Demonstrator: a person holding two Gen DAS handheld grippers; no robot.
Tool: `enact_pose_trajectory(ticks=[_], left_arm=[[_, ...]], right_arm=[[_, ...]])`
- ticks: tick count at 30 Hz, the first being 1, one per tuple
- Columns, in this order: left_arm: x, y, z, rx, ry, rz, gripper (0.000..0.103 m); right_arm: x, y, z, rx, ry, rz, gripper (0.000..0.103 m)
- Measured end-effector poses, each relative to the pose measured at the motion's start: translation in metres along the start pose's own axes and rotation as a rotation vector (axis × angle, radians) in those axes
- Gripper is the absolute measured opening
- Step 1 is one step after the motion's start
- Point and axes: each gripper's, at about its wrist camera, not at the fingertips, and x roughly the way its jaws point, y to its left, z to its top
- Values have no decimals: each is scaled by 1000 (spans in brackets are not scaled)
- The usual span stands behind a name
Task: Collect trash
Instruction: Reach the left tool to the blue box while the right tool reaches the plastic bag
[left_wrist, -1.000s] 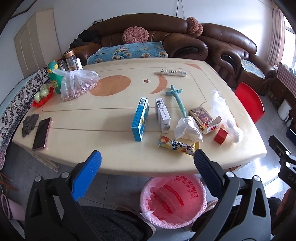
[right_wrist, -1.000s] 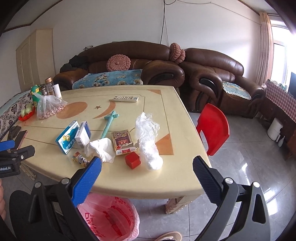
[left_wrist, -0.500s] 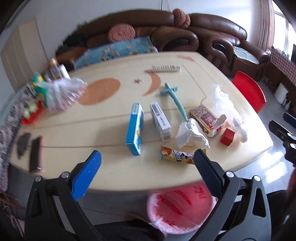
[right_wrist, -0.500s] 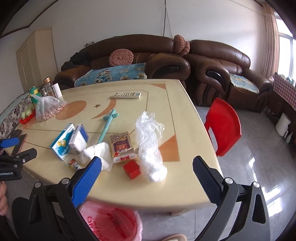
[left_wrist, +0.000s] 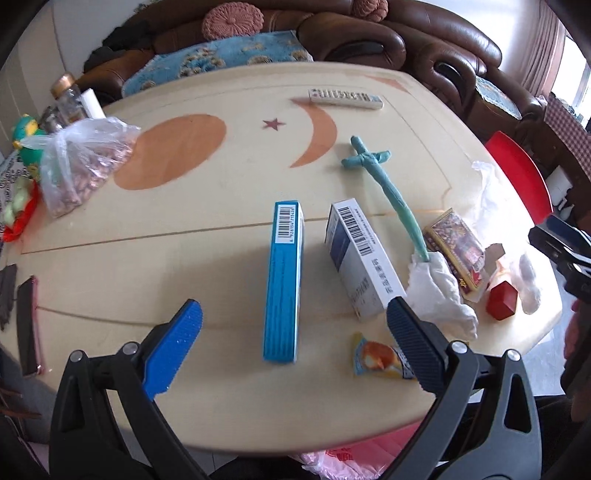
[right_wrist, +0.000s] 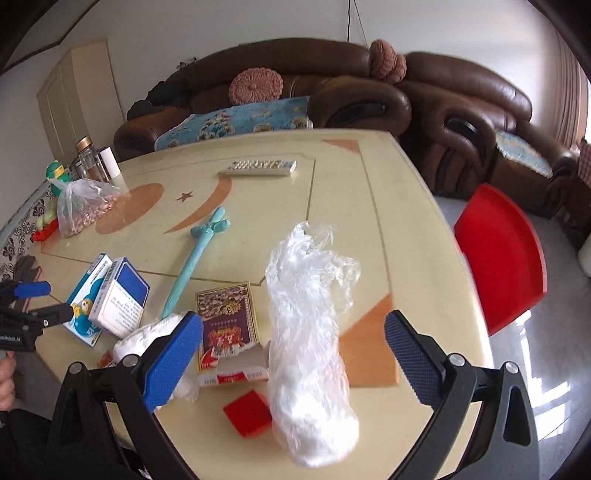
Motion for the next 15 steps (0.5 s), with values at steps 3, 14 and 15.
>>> enact_pose_trajectory(ticks=[3,14,15], left_arm=[[16,2,4,4,28,-6,98],[41,21,0,-42,61,-58,98],[42,20,-1,-36,59,-57,97]], right_arm=[[22,1,4,-17,32,-15,96],[45,-15,5,51,53,5,93],[47,-15,6,52,51,6,93]])
